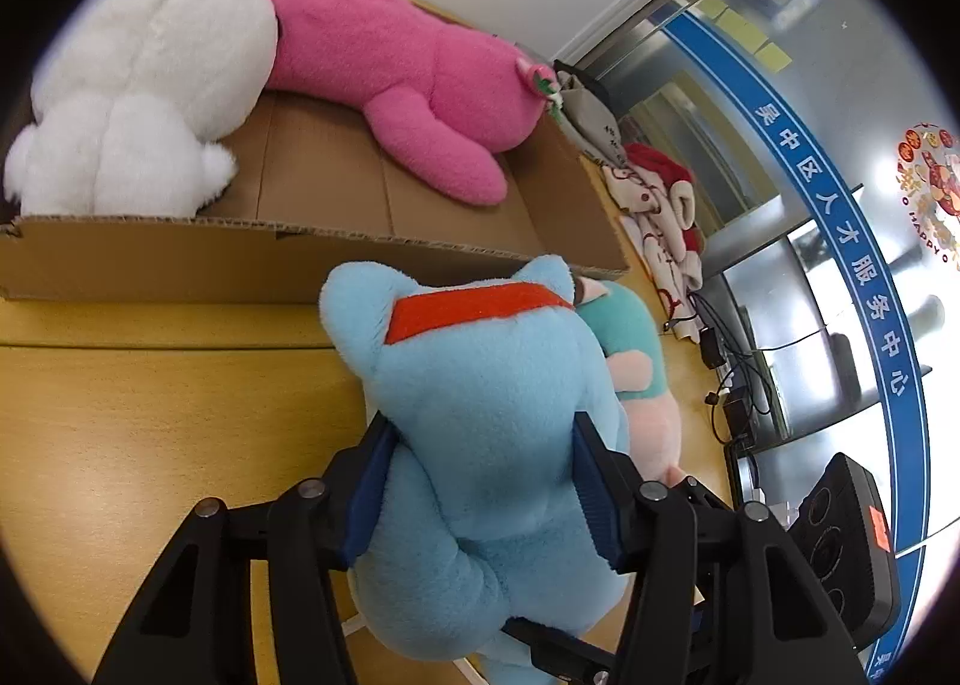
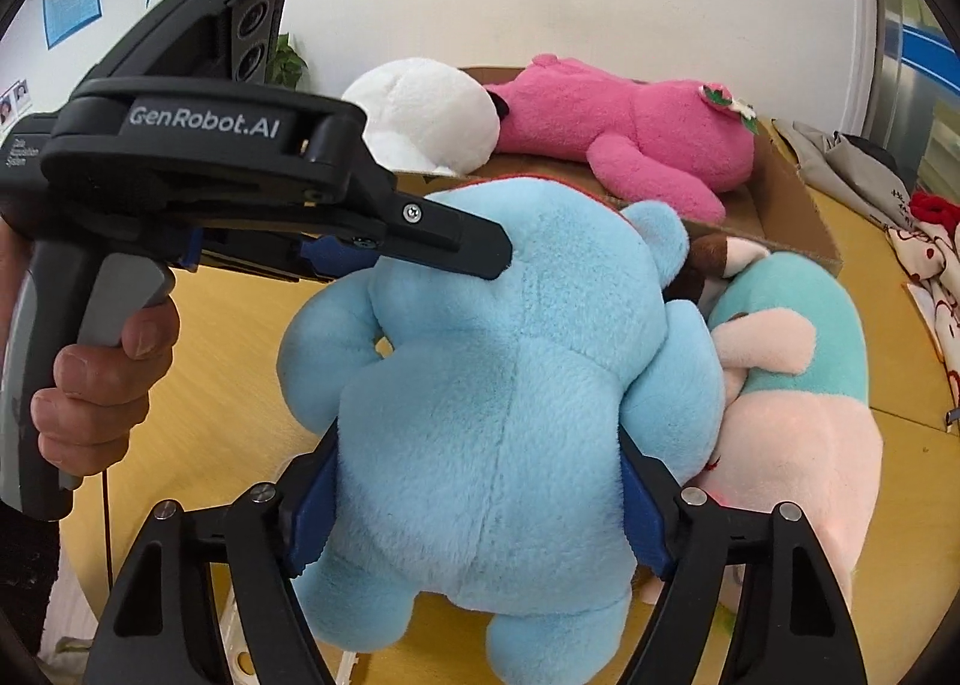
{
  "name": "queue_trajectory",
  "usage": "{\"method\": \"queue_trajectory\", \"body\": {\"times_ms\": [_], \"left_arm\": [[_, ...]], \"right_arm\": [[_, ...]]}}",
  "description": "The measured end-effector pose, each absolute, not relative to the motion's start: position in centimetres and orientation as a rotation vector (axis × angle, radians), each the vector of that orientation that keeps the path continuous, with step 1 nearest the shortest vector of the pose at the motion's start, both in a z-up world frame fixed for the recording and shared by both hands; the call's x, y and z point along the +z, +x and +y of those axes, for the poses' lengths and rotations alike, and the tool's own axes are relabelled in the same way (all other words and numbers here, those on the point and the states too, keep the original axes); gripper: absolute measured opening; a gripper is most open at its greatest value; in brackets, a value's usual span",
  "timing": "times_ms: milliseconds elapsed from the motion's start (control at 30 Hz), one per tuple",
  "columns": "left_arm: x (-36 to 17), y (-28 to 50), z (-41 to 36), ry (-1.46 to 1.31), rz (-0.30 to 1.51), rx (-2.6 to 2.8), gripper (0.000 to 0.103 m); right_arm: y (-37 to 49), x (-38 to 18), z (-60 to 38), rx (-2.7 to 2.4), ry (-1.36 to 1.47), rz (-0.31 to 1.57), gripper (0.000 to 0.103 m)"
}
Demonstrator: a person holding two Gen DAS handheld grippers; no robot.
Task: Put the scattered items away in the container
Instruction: 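Lift the light blue plush bear with both tools and carry it toward the box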
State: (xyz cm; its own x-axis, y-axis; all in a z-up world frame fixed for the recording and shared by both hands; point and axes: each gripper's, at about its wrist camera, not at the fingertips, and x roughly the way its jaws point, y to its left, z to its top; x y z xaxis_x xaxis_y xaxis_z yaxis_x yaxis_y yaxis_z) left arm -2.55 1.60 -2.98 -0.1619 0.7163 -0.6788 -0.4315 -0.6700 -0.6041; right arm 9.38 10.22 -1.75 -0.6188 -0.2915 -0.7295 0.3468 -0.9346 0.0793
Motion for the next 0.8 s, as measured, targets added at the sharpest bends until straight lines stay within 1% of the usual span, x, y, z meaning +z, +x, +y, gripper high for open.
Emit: {"method": "queue_trajectory", "body": {"times_ms": [133, 167, 500, 800], "left_arm": [[-0.6, -2.3, 1.3, -1.268, -0.334, 1.936, 0.054], [0.1, -2.2, 1.2, -1.25, -0.329, 1.943, 0.053], [6.9, -1.3, 0.6, -1.076, -0.278, 2.0, 0.05], [12.5, -2.7, 1.0, -0.948, -0.224, 2.032, 0.05]], "right_arm": [[9.9, 0.2, 10.0, -2.565, 1.064, 0.109, 0.083], [10.0, 0.7, 10.0, -2.572, 1.043, 0.109, 0.083], [9.8, 6.2, 10.0, -2.627, 0.843, 0.118, 0.083], [8.1, 10.7, 9.7, -2.678, 0.703, 0.168, 0.083]]}}
